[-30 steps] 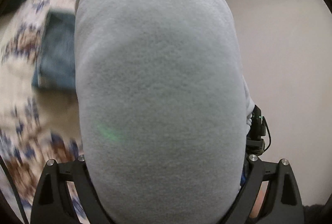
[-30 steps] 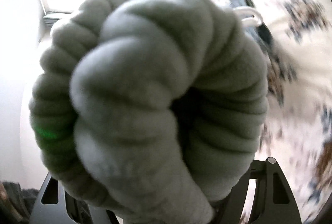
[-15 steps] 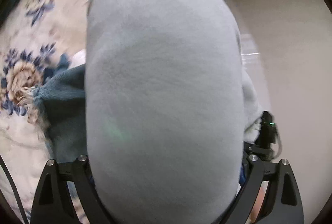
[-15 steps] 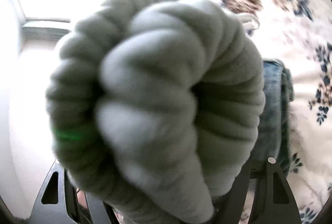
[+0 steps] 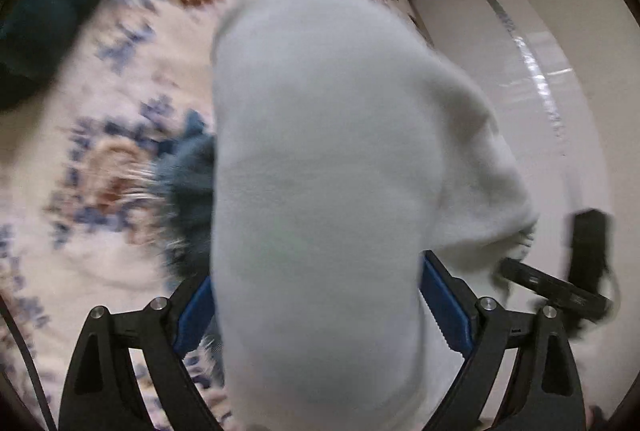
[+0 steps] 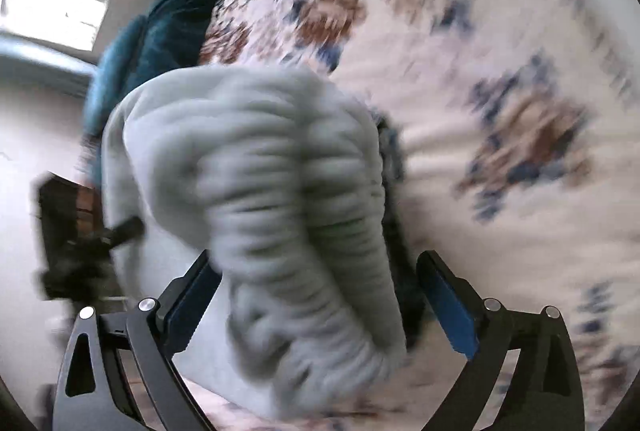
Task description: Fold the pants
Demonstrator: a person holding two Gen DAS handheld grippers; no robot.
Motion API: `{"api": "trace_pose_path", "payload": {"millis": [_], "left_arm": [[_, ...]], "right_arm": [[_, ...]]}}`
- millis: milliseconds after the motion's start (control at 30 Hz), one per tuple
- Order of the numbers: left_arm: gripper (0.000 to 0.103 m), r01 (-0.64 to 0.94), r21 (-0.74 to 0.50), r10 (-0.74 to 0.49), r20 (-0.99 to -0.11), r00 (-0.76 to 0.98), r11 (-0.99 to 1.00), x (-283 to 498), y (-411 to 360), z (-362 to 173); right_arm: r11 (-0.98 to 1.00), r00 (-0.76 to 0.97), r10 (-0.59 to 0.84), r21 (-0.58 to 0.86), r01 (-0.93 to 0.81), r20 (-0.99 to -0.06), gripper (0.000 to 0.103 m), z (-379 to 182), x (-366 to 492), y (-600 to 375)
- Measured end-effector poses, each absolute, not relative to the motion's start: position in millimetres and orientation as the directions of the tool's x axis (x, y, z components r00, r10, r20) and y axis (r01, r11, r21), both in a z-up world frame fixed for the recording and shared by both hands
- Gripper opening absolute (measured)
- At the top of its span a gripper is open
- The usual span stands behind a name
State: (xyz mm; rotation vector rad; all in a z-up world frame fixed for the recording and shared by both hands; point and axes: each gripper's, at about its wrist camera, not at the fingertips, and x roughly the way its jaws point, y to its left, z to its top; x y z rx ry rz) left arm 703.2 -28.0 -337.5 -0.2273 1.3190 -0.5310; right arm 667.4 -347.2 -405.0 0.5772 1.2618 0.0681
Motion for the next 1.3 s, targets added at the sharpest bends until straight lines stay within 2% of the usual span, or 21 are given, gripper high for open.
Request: {"api": "trace_pose_path", "payload": {"millis": [67, 100, 133, 267, 467, 600, 933, 1300], "left_arm": [[0.095, 0.262, -0.307, -0.377, -0.883, 0.28, 0.915, 688, -30, -319], [0.1, 0.262, -0.213, -0.296, -0.894, 0.336, 0.941, 676, -35, -309], [0.101, 0.253, -0.169, -0.254, -0.9, 0.354, 0.952, 674, -38, -308], [0.101, 0.202, -0.111, -0.184, -0.902, 0.39, 0.973, 646, -41, -290], [0.101, 0.22, -0.022, -0.124, -0.878, 0.462, 0.975, 588, -43, -247], [0.101, 0.217, -0.014, -0.124, -0.855, 0.504, 0.976, 542, -34, -200], [0.101, 0.207, 0.004, -0.128, -0.774, 0.621, 0.978, 422, -8, -77], [0.101, 0.218, 0.029, -0.13, -0.72, 0.682, 0.976, 320, 8, -11]], "right_arm": [[0.903, 0.359, 0.23, 0.336, 0.269, -0.905, 0.1, -375, 654, -336], [0.926, 0.372, 0.144, 0.258, 0.275, -0.917, 0.1, -363, 649, -328], [0.942, 0.381, 0.06, 0.179, 0.283, -0.923, 0.1, -349, 642, -319], [0.959, 0.4, -0.13, -0.013, 0.283, -0.907, 0.1, -304, 600, -281], [0.963, 0.405, -0.144, -0.034, 0.267, -0.903, 0.1, -256, 535, -243], [0.965, 0.446, -0.156, -0.04, 0.26, -0.881, 0.1, -215, 498, -229], [0.965, 0.58, -0.173, -0.019, 0.261, -0.796, 0.1, -75, 360, -206], [0.978, 0.662, -0.156, -0.023, 0.206, -0.733, 0.1, 15, 246, -180]]}}
